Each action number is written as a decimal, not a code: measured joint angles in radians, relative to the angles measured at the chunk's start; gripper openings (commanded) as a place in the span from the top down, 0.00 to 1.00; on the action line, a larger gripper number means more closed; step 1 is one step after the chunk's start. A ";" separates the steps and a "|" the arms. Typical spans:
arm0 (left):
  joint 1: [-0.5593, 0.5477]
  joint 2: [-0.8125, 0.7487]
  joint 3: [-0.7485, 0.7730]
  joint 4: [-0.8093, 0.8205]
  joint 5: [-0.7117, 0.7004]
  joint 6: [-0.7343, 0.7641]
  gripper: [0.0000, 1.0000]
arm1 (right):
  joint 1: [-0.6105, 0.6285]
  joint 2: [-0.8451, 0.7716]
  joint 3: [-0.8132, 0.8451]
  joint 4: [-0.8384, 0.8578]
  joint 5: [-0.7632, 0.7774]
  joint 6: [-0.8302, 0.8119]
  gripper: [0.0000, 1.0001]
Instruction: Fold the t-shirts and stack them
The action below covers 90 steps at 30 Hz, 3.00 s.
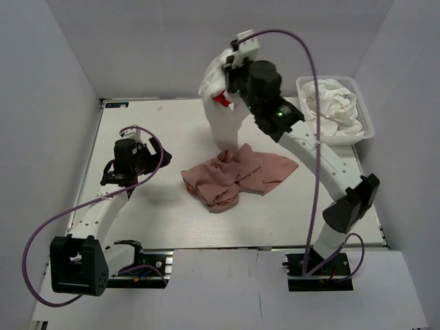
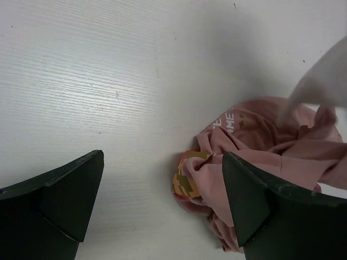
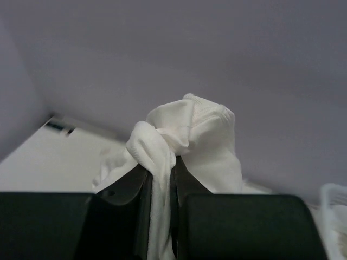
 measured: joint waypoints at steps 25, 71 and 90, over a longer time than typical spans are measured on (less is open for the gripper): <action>0.000 0.041 0.002 0.010 0.019 0.015 0.00 | -0.673 0.139 0.044 0.141 0.507 -0.310 1.00; -0.001 0.064 -0.119 0.156 0.278 -0.113 0.00 | -0.865 -0.135 -0.605 0.161 -0.222 0.376 0.10; -0.039 0.431 -0.087 0.353 0.424 -0.162 0.62 | -0.405 -0.325 -1.015 0.151 -0.439 0.431 0.10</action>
